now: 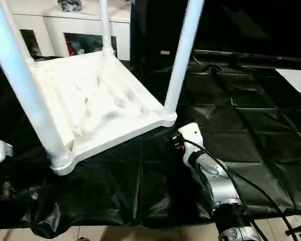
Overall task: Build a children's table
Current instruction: Rotate table base
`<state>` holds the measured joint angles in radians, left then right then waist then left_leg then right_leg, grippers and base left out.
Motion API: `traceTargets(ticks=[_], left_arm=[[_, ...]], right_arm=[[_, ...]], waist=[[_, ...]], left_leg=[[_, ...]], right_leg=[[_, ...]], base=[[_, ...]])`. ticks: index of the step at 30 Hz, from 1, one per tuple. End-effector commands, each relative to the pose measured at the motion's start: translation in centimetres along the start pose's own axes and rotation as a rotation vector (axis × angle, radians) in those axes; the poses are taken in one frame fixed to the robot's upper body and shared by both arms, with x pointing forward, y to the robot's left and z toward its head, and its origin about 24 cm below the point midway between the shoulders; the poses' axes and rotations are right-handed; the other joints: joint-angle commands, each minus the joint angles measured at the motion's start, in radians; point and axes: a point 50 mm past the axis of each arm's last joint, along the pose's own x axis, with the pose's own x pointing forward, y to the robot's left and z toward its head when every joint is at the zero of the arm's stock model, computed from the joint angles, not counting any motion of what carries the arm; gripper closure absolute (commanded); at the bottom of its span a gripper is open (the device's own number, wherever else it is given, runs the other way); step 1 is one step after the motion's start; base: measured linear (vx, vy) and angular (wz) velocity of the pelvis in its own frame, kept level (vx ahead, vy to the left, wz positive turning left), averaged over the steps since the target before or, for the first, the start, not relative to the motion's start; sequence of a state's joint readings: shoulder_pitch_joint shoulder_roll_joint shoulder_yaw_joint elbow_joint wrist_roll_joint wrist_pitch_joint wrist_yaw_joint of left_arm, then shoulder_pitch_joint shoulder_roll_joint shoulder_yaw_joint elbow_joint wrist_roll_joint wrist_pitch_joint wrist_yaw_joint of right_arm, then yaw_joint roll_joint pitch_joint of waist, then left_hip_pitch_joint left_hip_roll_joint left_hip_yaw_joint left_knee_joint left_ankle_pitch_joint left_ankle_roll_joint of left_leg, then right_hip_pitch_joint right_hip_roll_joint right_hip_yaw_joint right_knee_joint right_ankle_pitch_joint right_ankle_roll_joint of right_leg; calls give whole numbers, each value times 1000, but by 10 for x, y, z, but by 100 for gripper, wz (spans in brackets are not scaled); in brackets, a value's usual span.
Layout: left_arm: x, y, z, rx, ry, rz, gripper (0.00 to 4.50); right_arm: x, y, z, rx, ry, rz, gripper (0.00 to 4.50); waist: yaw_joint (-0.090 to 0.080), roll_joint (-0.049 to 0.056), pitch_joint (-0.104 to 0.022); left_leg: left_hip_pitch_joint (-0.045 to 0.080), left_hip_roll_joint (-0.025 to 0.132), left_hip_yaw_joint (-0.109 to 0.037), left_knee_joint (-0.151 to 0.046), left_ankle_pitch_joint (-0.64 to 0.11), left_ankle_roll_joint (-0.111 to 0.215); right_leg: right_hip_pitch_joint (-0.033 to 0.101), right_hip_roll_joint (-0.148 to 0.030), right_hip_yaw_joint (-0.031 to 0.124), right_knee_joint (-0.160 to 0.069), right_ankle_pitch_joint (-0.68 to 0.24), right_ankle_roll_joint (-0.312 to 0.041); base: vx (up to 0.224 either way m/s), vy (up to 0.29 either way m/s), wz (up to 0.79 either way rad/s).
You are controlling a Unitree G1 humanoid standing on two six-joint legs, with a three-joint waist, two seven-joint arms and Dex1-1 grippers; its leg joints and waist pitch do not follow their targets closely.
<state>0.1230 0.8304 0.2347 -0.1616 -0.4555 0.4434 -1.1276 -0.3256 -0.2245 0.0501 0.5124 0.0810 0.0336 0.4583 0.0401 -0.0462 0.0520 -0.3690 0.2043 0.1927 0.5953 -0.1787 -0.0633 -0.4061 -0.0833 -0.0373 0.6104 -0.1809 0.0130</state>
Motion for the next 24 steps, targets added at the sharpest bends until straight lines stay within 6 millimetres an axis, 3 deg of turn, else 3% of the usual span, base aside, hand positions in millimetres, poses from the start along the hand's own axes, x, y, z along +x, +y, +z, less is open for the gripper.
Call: traceTargets(ticks=[1,3,5,6,7,9,11,12,13,16,17,20,24], left_arm=[[0,6,8,35,-38,39,5],[0,5,8,36,-36,30,5],[10,9,13,56,-93,54,5],[18,13,18,71,-144,82,5],[23,16,20,80,-168,102,5],[34,16,27,85,-227,95,5],[45,15,35,71,-295,77,5],[52,13,41,62,-337,57,5],[64,7,50,51,-389,-2,5],[72,2,54,53,-400,-45,5],[89,-12,59,57,-412,-147,5],[97,-18,61,58,-417,-192,5],[129,-51,69,71,-428,-397,5]], right_arm=[[2,2,5,-1,-15,13,122],[2,3,6,-1,-15,14,122],[5,8,7,9,-25,31,122],[8,11,7,9,-29,37,122],[9,12,8,11,-30,39,122],[13,15,8,15,-29,41,122],[18,18,9,20,-30,45,122],[21,20,10,24,-31,52,122],[26,24,12,28,-32,59,122],[30,25,13,28,-30,60,122],[37,27,15,26,-20,62,122],[40,28,15,26,-11,62,122],[48,29,15,27,7,56,122]], waist=[[0,29,-43],[0,28,-43],[2,27,-46],[-1,24,-45],[5,28,-48],[3,25,-49],[4,24,-52],[4,24,-50],[6,26,-56],[6,26,-56],[7,27,-58],[10,30,-59],[12,29,-59]], left_leg=[[36,18,-21,-91,-520,-69],[27,20,-23,-95,-501,-70],[34,19,-19,-91,-495,-67],[28,20,-20,-93,-481,-66],[34,20,-19,-91,-478,-69],[24,19,-21,-93,-452,-68],[28,20,-17,-91,-431,-73],[24,19,-17,-91,-427,-73],[22,19,-17,-89,-403,-71],[24,19,-13,-87,-378,-67],[20,19,-12,-87,-349,-63],[21,19,-9,-84,-332,-62],[20,19,-8,-83,-331,-65]], right_leg=[[0,-33,31,-97,-476,-127],[9,-35,30,-90,-450,-133],[5,-34,32,-91,-438,-137],[10,-35,32,-88,-421,-145],[8,-35,32,-89,-417,-144],[17,-38,32,-84,-398,-147],[15,-38,33,-81,-370,-155],[18,-38,32,-78,-359,-163],[23,-40,32,-74,-332,-168],[21,-36,32,-71,-288,-184],[27,-36,32,-66,-251,-192],[28,-36,32,-64,-227,-201],[33,-37,31,-64,-216,-207]], base=[[0,0,0],[0,0,0],[0,0,0],[0,0,0],[0,0,0],[0,0,0],[0,0,0],[0,0,0],[0,0,0],[0,0,0],[0,0,0],[0,0,0],[0,0,0]])
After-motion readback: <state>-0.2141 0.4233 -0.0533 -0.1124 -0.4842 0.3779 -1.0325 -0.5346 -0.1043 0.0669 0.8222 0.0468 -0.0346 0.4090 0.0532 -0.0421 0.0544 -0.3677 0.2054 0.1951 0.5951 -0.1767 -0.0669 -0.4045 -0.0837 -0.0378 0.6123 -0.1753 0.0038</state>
